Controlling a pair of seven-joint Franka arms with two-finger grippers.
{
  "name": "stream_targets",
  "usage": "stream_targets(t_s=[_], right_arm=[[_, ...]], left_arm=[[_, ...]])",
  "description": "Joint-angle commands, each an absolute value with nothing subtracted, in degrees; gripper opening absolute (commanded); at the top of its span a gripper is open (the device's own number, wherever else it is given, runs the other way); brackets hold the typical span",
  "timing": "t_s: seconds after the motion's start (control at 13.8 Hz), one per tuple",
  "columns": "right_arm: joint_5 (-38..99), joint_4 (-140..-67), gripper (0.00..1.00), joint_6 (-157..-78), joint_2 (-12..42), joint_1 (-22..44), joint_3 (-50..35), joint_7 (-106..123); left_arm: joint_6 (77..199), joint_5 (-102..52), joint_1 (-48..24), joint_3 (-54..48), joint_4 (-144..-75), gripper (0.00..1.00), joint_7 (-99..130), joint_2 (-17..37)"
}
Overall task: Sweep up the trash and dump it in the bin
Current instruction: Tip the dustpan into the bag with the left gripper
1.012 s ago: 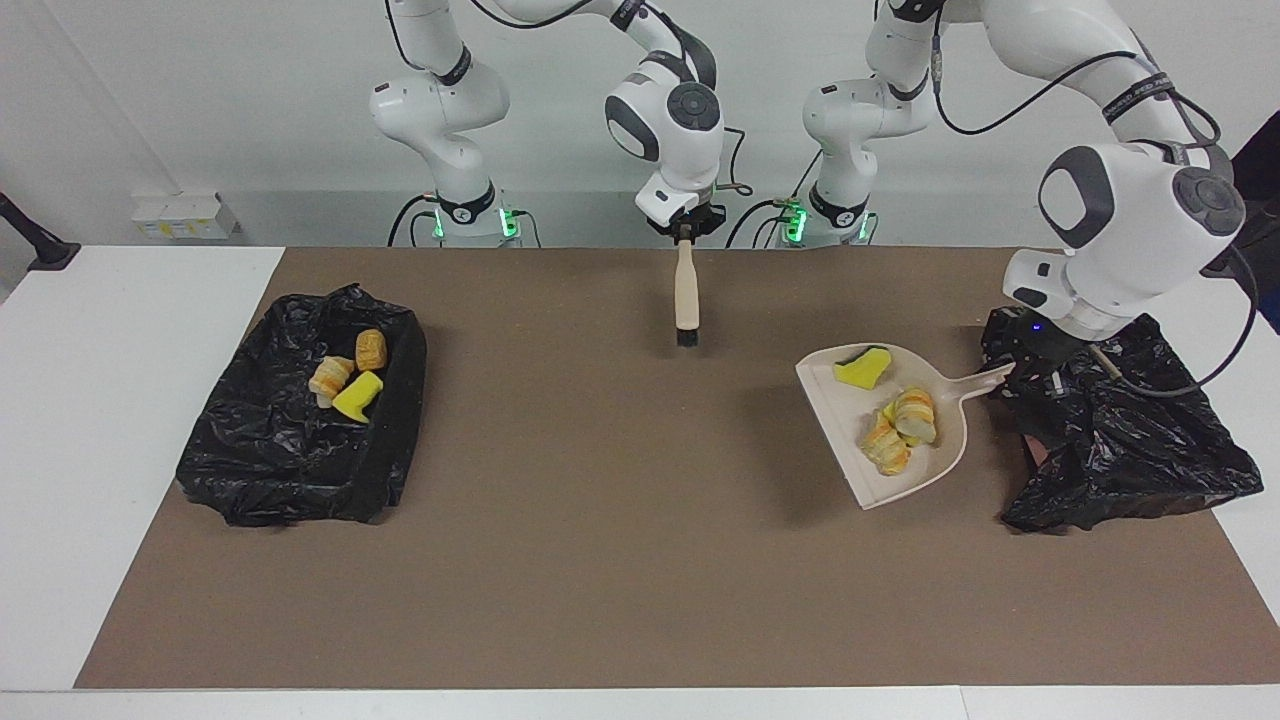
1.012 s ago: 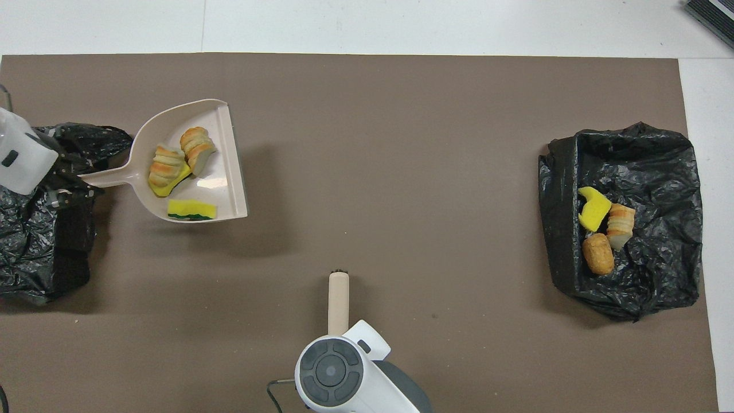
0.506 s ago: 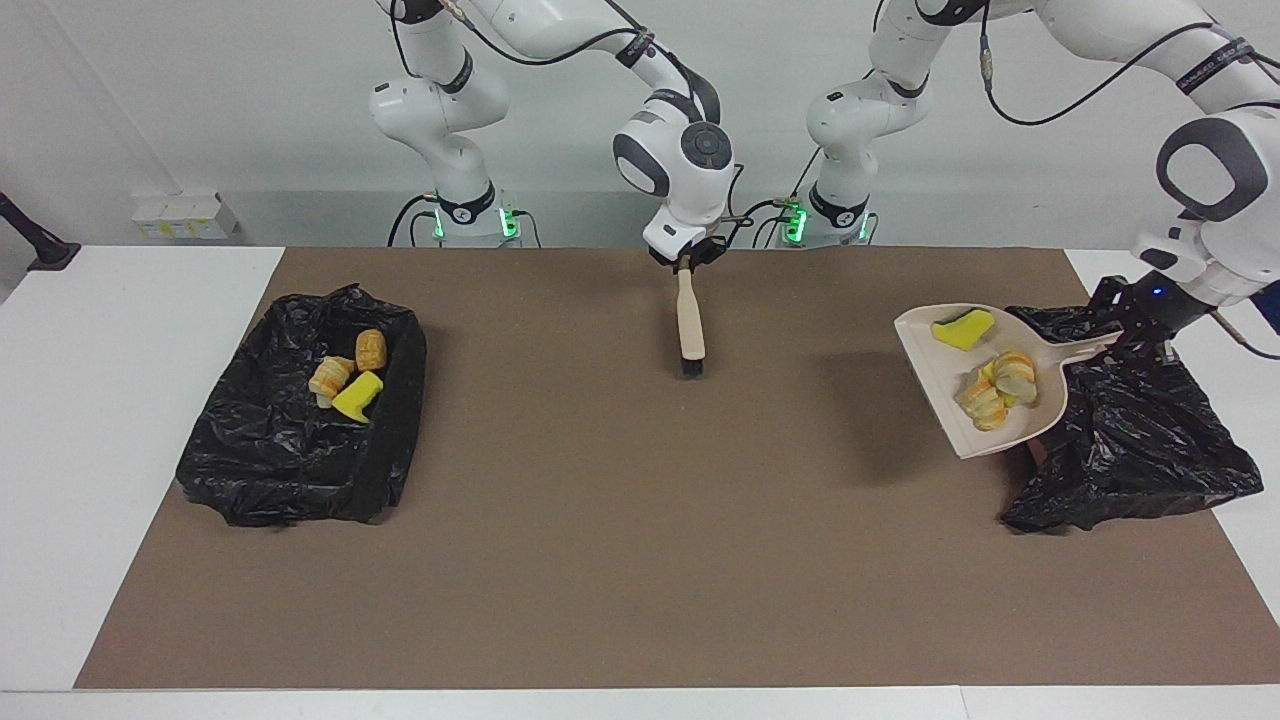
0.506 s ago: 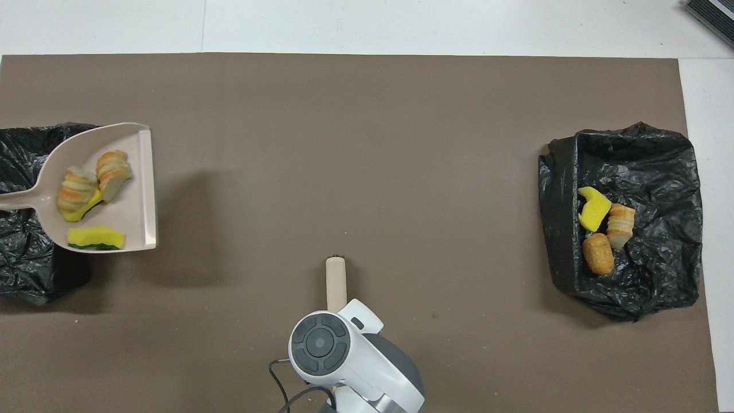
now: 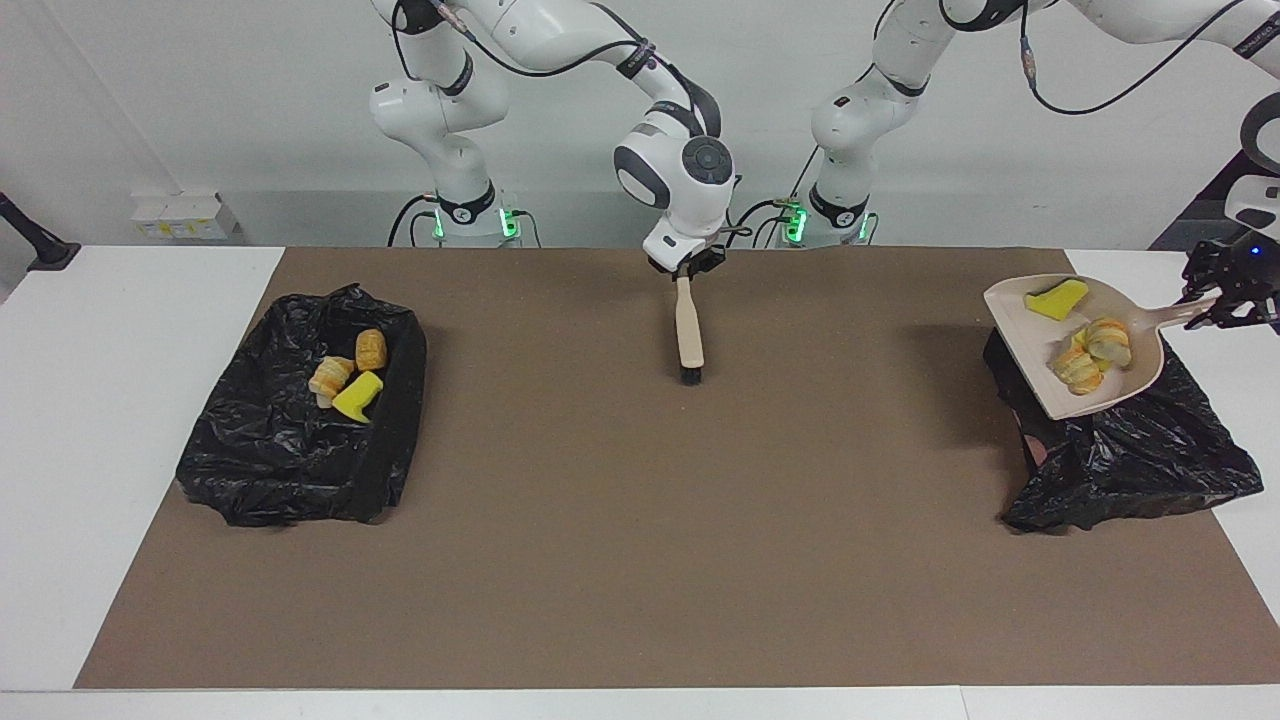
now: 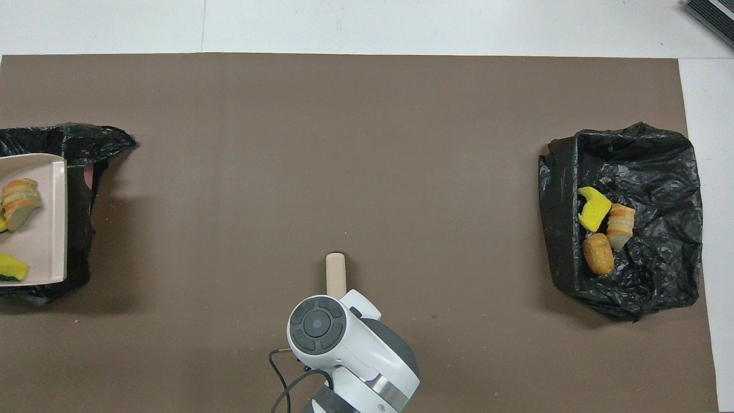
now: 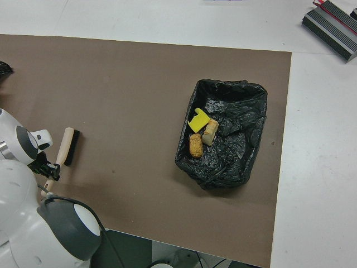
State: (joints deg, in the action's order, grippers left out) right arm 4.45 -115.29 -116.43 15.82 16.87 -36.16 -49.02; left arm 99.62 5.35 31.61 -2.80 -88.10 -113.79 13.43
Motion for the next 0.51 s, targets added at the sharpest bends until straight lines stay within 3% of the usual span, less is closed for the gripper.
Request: stream_targets(t_s=[0.0,0.07,0.14,0.43], right_arm=[[2.6,-112.8,0.03,-114.8,17.9,15.8,-36.8,-49.1],[2.5,-112.9,0.62,-114.8,17.9,15.7,-36.8,-48.7],[2.6,-112.9,1.00,-114.8,18.0,15.5,-36.8,-47.4],[1.6,-111.6,1.00,-115.0,16.8,14.3,-35.7,-46.7]], left_arm=[[103.4,10.4,32.3,-2.7,-86.1,0.00,-114.8,14.8],[104.4,14.8,31.9,-2.7,-86.1,0.00,-114.4,14.9],[106.1,18.5,31.3,-2.8,-86.2,0.00,-114.3,15.1],[109.6,32.1,28.3,-2.8,-87.8,0.00,-107.0,14.7]])
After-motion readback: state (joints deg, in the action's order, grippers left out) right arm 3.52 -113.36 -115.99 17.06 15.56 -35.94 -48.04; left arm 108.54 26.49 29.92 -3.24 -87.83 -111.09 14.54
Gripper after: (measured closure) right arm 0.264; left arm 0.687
